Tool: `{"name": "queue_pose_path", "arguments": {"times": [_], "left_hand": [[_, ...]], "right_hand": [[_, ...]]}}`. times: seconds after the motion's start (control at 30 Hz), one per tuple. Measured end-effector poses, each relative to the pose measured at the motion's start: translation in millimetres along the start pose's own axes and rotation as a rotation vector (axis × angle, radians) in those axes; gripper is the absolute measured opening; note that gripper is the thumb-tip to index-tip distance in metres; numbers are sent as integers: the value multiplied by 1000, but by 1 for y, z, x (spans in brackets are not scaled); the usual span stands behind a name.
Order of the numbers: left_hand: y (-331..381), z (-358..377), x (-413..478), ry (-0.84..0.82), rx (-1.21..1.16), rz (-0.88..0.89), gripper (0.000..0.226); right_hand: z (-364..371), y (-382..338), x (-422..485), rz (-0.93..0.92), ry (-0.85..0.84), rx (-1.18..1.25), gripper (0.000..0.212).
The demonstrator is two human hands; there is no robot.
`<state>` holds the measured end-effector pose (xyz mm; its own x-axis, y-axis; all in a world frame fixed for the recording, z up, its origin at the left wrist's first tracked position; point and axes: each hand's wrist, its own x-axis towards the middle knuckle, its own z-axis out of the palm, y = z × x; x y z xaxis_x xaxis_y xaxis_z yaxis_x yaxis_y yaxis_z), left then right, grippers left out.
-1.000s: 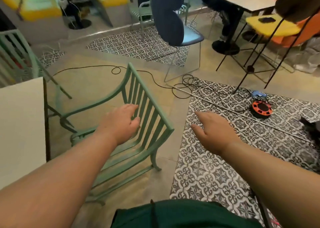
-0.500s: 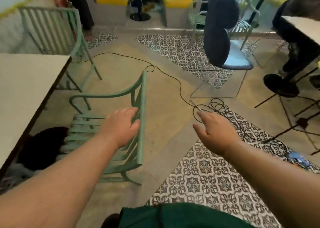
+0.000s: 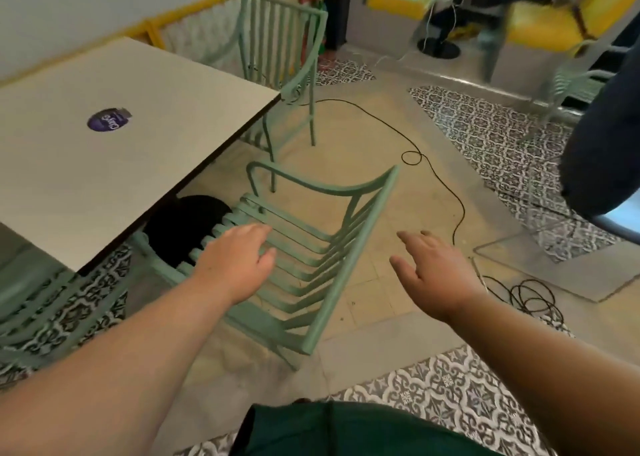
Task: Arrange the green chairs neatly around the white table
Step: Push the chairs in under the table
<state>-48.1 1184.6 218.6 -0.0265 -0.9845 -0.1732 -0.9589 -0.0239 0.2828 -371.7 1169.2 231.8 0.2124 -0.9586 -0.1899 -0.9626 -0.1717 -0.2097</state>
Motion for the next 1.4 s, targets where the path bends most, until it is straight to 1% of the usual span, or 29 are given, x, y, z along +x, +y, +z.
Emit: {"name": "queue_pose_path", "arguments": {"times": [0.17, 0.3, 0.37, 0.43, 0.5, 0.6, 0.77, 0.83, 0.93, 1.0, 1.13, 1.23, 1.3, 1.33, 1.4], "left_hand": [[-3, -14, 25, 58, 7, -48, 55], [-1, -13, 33, 92, 3, -145, 53], [3, -8, 35, 111, 0, -237, 53], [15, 5, 33, 136, -5, -370, 54], [34, 18, 31, 136, -22, -473, 55], [75, 48, 27, 102, -80, -615, 54], [122, 87, 15, 56, -159, -783, 68], [131, 96, 9, 66, -166, -831, 68], [133, 103, 3, 82, -154, -883, 57], [132, 107, 4, 94, -137, -916, 55], [140, 122, 19, 107, -148, -928, 55], [144, 134, 33, 116, -138, -941, 54], [148, 142, 41, 69, -144, -975, 53], [150, 147, 47, 10, -143, -991, 54], [151, 152, 58, -79, -120, -1031, 64]], "right_hand": [[-6, -1, 50, -65, -23, 18, 66], [-5, 2, 90, -188, -85, 22, 62], [-11, 8, 121, -270, -106, -8, 63], [-15, 18, 160, -371, -110, -48, 65], [-21, 28, 192, -439, -119, -67, 60], [-23, 49, 225, -562, -142, -160, 55], [-18, 70, 265, -696, -219, -261, 60], [-14, 69, 274, -744, -228, -270, 60], [-10, 63, 277, -767, -220, -226, 64], [-4, 59, 276, -812, -213, -199, 68], [7, 57, 280, -909, -212, -219, 56], [21, 58, 293, -974, -240, -253, 56], [28, 59, 304, -979, -276, -303, 59], [32, 61, 311, -977, -291, -339, 60], [38, 66, 322, -964, -344, -417, 64]]}}
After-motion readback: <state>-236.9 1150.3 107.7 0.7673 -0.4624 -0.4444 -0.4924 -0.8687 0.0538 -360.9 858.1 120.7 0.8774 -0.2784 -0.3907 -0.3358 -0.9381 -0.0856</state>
